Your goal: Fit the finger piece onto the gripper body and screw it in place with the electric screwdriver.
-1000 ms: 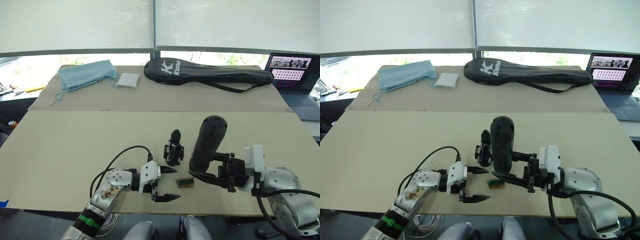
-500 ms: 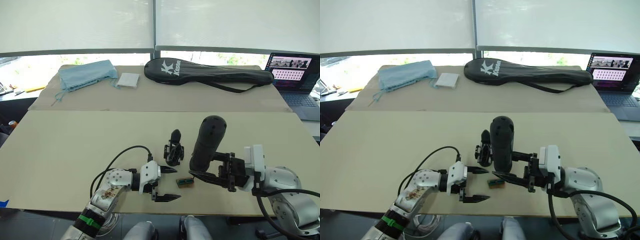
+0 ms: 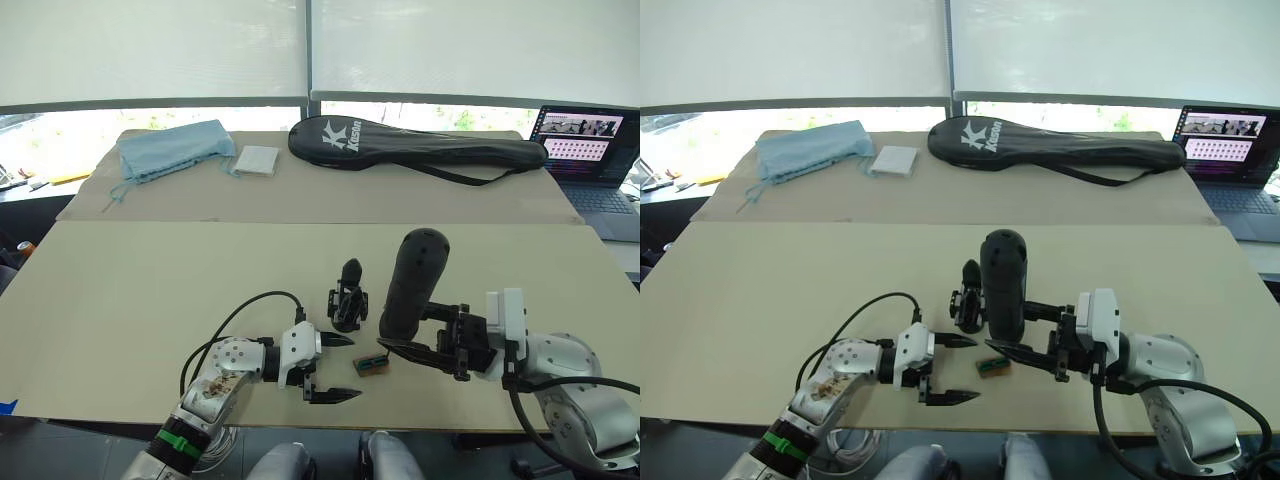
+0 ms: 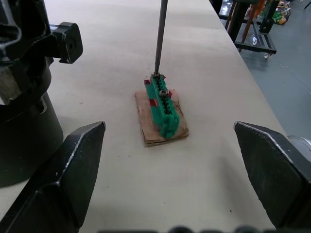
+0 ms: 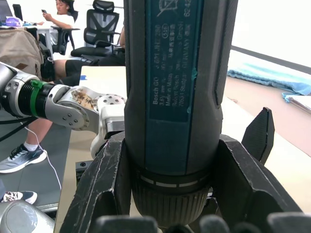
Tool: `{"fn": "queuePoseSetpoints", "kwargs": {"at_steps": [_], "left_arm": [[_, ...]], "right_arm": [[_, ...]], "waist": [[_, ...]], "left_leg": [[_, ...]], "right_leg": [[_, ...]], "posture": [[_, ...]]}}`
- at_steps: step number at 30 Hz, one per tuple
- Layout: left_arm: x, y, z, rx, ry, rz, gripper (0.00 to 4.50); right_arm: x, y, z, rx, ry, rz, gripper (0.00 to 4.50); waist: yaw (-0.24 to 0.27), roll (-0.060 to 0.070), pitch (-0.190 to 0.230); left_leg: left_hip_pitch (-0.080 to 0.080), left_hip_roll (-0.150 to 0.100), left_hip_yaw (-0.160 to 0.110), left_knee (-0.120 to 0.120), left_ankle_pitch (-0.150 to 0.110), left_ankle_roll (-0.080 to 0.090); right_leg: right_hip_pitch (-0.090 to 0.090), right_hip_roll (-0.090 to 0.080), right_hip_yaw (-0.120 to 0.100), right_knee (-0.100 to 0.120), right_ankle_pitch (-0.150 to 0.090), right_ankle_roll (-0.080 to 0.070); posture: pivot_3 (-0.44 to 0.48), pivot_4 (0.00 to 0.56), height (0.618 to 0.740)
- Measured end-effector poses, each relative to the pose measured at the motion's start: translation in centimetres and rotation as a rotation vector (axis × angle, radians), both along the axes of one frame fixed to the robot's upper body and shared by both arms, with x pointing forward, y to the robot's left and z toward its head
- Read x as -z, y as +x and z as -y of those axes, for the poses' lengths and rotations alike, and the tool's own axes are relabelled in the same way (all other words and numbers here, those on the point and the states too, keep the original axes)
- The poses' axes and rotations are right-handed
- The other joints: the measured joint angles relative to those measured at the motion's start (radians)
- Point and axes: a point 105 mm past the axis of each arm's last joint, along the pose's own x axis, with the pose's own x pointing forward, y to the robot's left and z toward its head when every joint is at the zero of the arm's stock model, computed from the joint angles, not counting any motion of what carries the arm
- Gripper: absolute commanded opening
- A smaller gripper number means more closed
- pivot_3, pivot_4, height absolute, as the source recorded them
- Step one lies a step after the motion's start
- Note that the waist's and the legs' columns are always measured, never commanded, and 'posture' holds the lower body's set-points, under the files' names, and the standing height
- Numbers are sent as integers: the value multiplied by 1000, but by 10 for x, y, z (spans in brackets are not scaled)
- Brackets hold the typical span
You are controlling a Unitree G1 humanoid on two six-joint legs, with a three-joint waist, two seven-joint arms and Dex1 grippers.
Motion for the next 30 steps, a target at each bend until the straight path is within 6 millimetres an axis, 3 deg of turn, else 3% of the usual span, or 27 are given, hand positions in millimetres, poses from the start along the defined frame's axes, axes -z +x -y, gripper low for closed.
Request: {"fn": "queuePoseSetpoints", "kwargs": {"at_steps": [30], "left_arm": [[0, 0, 0, -5, 2, -10, 4500]], "right_arm": [[3, 0, -1, 5, 7, 5, 1901]], "waist": [[-1, 0, 0]], "left_leg": [[0, 0, 0, 0, 0, 0]], "right_leg": [[0, 0, 0, 0, 0, 0]], "posture": [[0, 150, 740]]}}
